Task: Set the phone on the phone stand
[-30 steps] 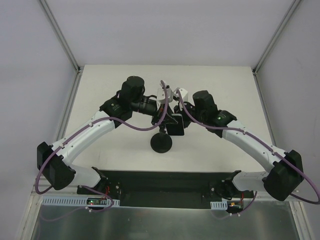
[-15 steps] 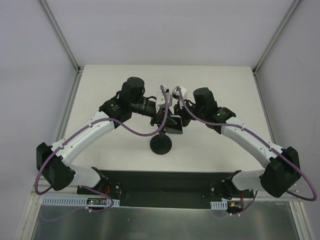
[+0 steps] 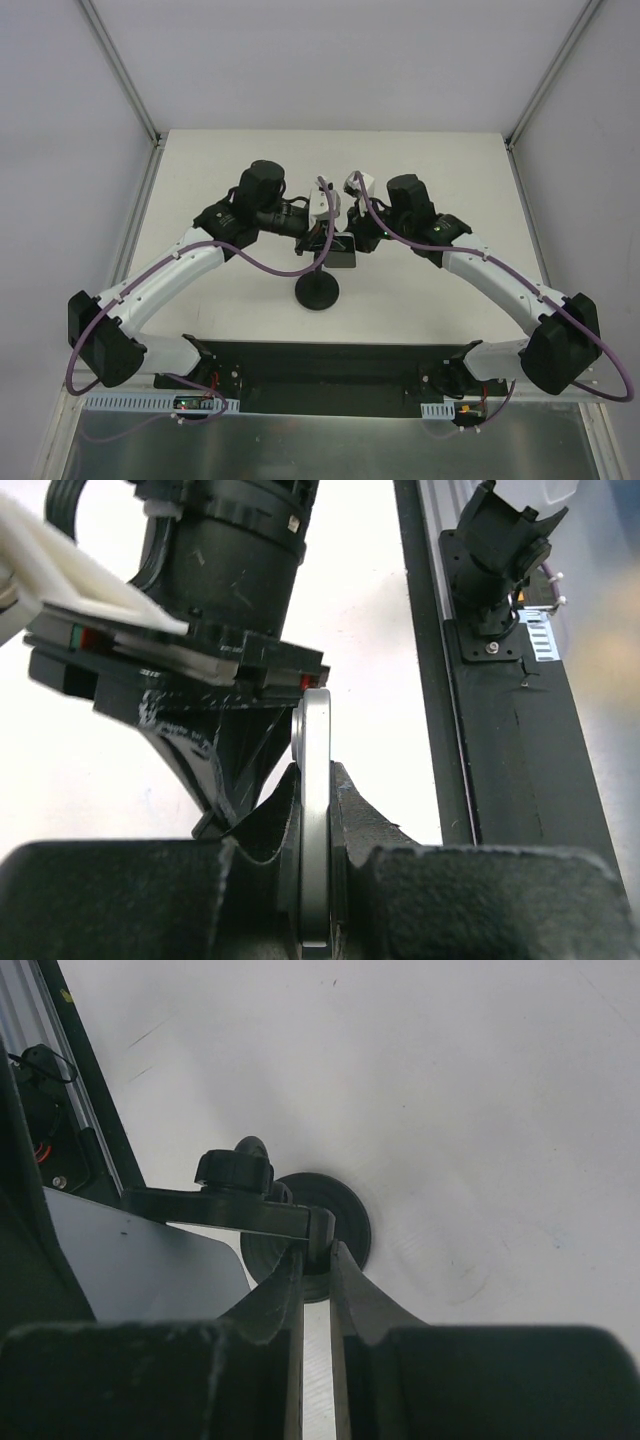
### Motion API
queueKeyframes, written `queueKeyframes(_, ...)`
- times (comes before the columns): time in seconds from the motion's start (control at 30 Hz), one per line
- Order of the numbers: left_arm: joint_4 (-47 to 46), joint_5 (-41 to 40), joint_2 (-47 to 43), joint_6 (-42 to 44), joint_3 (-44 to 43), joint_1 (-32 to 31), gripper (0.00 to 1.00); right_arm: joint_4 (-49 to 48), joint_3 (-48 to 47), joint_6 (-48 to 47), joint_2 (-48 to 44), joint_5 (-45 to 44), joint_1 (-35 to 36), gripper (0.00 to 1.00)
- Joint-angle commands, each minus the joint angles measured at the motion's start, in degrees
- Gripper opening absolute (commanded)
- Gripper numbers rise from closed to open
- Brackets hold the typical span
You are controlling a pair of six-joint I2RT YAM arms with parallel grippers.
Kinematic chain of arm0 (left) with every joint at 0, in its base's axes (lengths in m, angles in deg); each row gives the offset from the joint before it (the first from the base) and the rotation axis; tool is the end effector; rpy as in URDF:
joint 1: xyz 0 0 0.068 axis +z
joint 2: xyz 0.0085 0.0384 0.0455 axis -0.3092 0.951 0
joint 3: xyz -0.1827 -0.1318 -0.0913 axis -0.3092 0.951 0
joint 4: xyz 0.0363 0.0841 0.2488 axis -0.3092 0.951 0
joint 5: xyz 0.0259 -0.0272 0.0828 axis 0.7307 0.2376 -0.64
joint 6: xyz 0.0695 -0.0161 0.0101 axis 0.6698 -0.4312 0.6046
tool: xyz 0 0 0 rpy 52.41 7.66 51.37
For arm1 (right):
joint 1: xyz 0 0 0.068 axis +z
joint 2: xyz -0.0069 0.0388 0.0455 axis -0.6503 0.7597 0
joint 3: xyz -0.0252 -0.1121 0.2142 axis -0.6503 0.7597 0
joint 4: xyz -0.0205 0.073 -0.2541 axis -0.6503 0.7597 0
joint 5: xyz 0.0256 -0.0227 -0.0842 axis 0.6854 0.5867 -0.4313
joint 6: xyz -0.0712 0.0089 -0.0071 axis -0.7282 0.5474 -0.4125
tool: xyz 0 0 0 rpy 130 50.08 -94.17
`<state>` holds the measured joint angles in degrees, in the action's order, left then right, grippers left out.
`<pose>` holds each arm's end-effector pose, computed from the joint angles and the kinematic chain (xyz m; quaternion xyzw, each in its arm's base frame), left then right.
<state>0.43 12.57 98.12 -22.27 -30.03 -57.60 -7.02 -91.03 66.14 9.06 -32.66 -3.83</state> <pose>0.2167 -0.2391 0.3404 0.5885 0.5033 -0.4255 0.4683 0.2474 0.2222 0.2795 -0.5074 0.6602 0.2948 0.4687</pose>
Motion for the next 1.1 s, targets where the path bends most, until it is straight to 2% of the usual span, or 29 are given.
queueKeyframes(0.0, -0.34, -4.34, -4.67, -1.25, 1.29, 1.54, 0.0, -4.41, -0.58, 2.14, -3.56, -0.33, -0.61, 0.0)
queueKeyframes(0.2, -0.16, -15.41, -7.39, -5.46, 3.57, 1.45, 0.0, -7.92, 3.28, 4.87, -8.47, -7.44, 0.09, 0.0)
queueKeyframes(0.3, -0.25, -23.67, -8.36, -8.36, 4.1, 0.66, 0.0, -8.62, 4.86, 6.71, -10.85, -14.55, 2.1, 0.0)
queueKeyframes(0.37, -0.16, -31.23, -8.62, -9.52, 4.54, -0.22, 0.0, -10.11, 6.36, 8.21, -12.0, -22.02, 4.39, 0.0)
queueKeyframes(0.57, 0.71, -43.61, -6.69, -12.51, 4.02, -2.41, 0.0, -13.64, 8.74, 12.59, -12.88, -45.92, 15.9, 0.0)
queueKeyframes(0.7, 0.46, -52.06, -6.25, -18.56, 4.28, -2.94, 0.0, -13.55, 9.35, 16.37, -13.14, -61.46, 22.58, 0.0)
queueKeyframes(0.77, 0.02, -54.79, -5.9, -20.84, 4.45, -3.82, 0.0, -13.99, 9.44, 17.26, -12.27, -66.23, 24.96, 0.0)
queueKeyframes(0.87, 0.28, -63.39, -3.79, -23.04, 3.58, -6.01, 0.0, -13.46, 6.73, 18.23, -8.68, -78.26, 30.75, 0.0)
queueKeyframes(0.9, 0.36, -64.9, -3.35, -24.1, 3.49, -5.93, 0.0, -13.2, 5.93, 18.49, -7.44, -83.43, 33.99, 0.0)
queueKeyframes(1.07, -0.07, -66.14, -1.86, -26.4, 2.78, -6.28, 0.0, -12.14, 1.27, 23.58, 0.11, -96.03, 41.13, 0.0)
